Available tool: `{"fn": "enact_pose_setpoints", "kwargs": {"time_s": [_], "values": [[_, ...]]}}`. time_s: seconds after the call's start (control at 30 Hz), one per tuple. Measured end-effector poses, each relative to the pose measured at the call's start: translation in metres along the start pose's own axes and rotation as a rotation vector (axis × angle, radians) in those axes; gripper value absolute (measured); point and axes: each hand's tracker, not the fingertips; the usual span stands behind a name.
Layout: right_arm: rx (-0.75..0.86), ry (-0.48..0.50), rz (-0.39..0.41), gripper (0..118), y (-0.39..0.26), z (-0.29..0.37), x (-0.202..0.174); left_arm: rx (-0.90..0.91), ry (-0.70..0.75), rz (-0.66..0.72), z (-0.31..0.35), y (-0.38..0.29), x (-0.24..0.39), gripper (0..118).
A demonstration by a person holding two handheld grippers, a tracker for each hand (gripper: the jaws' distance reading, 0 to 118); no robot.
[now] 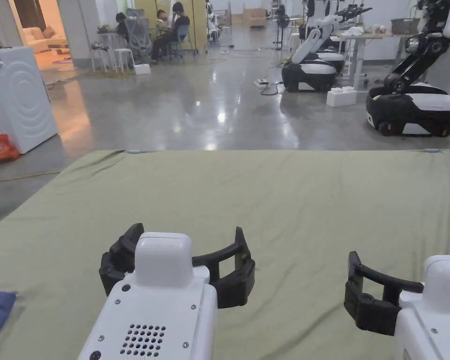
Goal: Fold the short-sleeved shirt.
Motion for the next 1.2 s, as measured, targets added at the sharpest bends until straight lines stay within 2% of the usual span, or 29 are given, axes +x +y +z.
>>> {"fn": "enact_pose_setpoints", "kwargs": {"time_s": [0.23, 0.57, 1.03, 1.1, 1.2], "values": [[-0.013, 0.010, -0.015, 118, -0.001, -0.002, 0.002, -0.002, 0.008, 0.014, 0.000, 0.001, -0.003, 118], [-0.021, 0.093, -0.071, 118, 0.007, 0.008, 0.005, -0.001, 0.014, 0.018, 0.000, 0.003, -0.005, 118], [0.034, 0.079, -0.021, 118, 0.007, 0.010, -0.003, 0.004, 0.013, 0.016, 0.002, 0.004, -0.006, 118], [0.024, 0.043, -0.028, 118, 0.007, 0.007, -0.006, 0.001, 0.013, 0.019, 0.001, 0.004, -0.006, 118], [-0.020, 0.103, -0.056, 118, 0.007, 0.008, -0.002, 0.000, 0.012, 0.021, 0.001, 0.004, -0.005, 118]]}}
